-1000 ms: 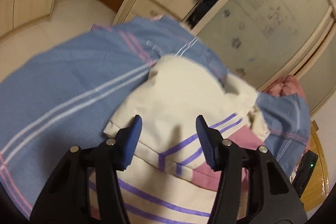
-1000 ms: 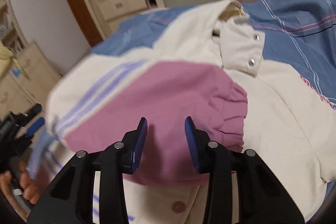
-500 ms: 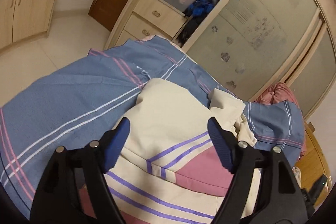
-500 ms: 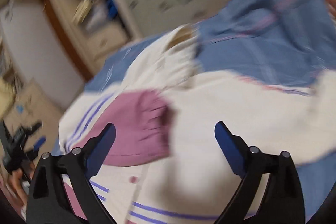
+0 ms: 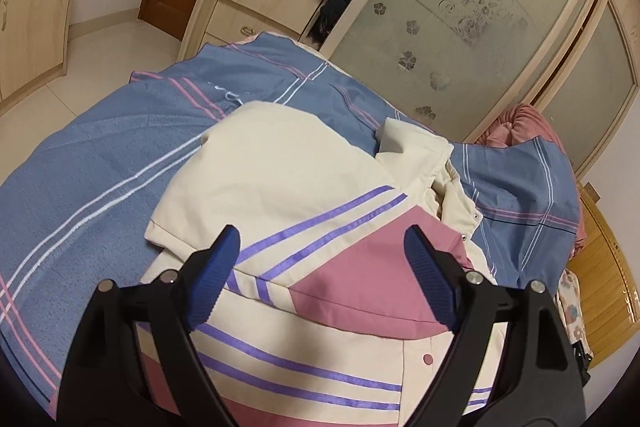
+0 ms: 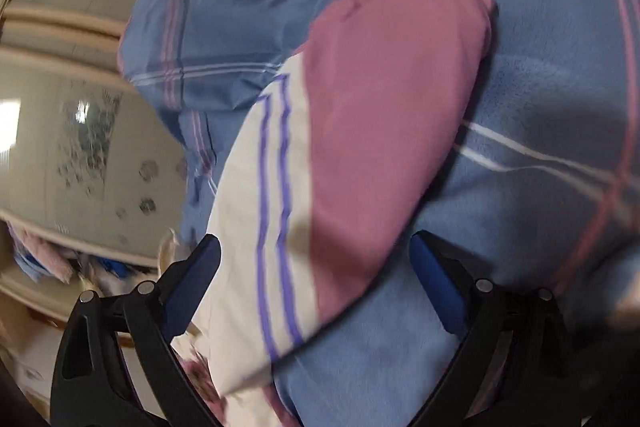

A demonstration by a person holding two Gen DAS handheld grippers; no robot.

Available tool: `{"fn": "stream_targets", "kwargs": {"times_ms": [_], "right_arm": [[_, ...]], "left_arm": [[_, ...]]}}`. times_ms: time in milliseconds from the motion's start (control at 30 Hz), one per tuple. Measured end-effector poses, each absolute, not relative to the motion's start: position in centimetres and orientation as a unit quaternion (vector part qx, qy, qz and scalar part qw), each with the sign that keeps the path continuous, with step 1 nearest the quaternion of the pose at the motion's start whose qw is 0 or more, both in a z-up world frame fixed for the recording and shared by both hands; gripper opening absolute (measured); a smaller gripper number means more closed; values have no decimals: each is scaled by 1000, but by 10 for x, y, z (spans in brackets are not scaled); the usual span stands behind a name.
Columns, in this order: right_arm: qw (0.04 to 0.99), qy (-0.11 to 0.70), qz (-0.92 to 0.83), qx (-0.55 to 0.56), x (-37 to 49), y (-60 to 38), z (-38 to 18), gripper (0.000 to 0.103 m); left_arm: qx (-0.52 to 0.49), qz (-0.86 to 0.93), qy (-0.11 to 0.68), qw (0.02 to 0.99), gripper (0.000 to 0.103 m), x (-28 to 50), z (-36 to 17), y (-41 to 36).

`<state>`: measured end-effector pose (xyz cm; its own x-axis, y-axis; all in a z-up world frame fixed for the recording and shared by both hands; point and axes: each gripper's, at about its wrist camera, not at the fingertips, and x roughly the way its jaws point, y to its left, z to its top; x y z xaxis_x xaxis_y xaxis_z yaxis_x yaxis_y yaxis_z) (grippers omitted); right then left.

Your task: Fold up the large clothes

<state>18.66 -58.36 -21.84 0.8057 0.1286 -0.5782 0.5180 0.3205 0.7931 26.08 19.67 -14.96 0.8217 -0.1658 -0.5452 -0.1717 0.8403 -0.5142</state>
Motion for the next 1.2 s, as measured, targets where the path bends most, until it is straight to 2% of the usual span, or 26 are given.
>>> {"fn": "stream_targets", "kwargs": {"times_ms": [33, 67, 100, 133, 167, 200, 300, 467, 600, 667, 733, 800, 867, 1000, 1200], "right_arm": [[759, 285, -134, 570, 191, -587, -223, 92], [760, 277, -146, 570, 192, -589, -223, 80], [765, 266, -151, 567, 189, -590, -220, 43], [770, 260, -157, 561, 188, -589, -213, 22], [779, 243, -154, 556, 183, -585, -204, 12], [794, 223, -148, 547, 178, -582, -192, 10], [837, 176, -133, 501, 161, -566, -152, 10], [886, 133, 23, 443, 160, -495, -69, 10], [906, 172, 181, 342, 190, -383, -18, 10], [905, 230, 251, 254, 207, -301, -9, 12], [894, 284, 294, 183, 212, -235, -15, 19], [877, 327, 323, 142, 214, -189, -28, 48], [873, 334, 329, 138, 204, -169, -38, 69], [875, 345, 309, 144, 192, -179, -50, 73], [875, 373, 259, 165, 196, -205, -66, 75]], "left_arm": [[-283, 3, 301, 911, 85, 261, -151, 197], [-285, 4, 303, 910, 85, 262, -152, 198], [-285, 5, 304, 909, 85, 263, -153, 198], [-287, 6, 306, 908, 85, 263, -154, 199], [-288, 8, 306, 907, 85, 264, -154, 201], [-290, 9, 306, 907, 86, 264, -155, 201], [-299, 12, 306, 904, 86, 265, -157, 204], [-307, 4, 312, 899, 86, 267, -160, 201], [-300, 3, 308, 903, 86, 265, -156, 199], [-302, 5, 305, 903, 87, 262, -155, 200], [-306, 6, 304, 902, 87, 259, -155, 203], [-309, 7, 305, 901, 88, 257, -155, 206], [-311, 5, 306, 900, 88, 256, -155, 209], [-317, -18, 320, 893, 89, 257, -158, 211], [-317, -76, 390, 861, 89, 273, -177, 197]]}}
